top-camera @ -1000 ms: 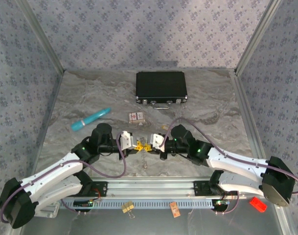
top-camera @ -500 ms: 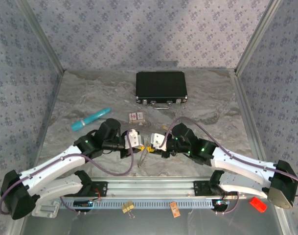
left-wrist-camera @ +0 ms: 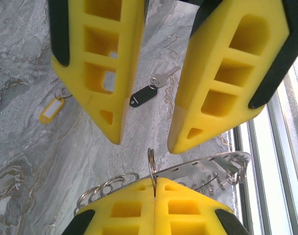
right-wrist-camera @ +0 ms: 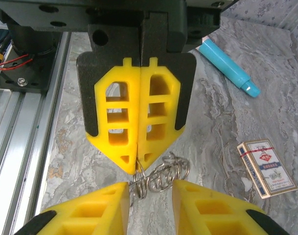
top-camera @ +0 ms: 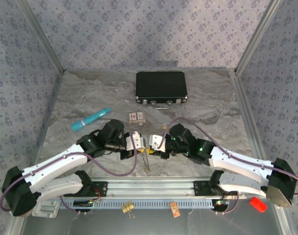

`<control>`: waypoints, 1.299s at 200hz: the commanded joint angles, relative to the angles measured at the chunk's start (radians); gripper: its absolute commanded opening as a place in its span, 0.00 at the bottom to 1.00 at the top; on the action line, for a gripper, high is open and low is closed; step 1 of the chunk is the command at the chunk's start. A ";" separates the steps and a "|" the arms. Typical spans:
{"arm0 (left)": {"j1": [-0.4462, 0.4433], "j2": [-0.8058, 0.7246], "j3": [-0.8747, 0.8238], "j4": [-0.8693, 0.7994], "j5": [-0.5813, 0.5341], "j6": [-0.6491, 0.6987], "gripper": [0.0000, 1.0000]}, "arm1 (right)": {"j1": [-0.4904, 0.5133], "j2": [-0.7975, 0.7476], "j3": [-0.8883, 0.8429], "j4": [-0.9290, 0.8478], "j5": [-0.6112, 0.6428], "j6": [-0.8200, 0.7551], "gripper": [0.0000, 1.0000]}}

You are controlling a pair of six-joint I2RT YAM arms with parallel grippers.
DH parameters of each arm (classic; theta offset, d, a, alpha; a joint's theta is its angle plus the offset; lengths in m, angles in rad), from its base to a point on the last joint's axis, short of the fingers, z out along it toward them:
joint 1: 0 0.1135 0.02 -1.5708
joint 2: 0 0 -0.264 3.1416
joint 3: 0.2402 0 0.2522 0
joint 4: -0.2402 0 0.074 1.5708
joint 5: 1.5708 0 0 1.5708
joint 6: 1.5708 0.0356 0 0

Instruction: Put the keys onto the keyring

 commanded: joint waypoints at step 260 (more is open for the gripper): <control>-0.006 -0.026 0.016 0.032 0.027 -0.003 0.00 | -0.023 0.073 -0.058 0.138 -0.083 0.029 0.20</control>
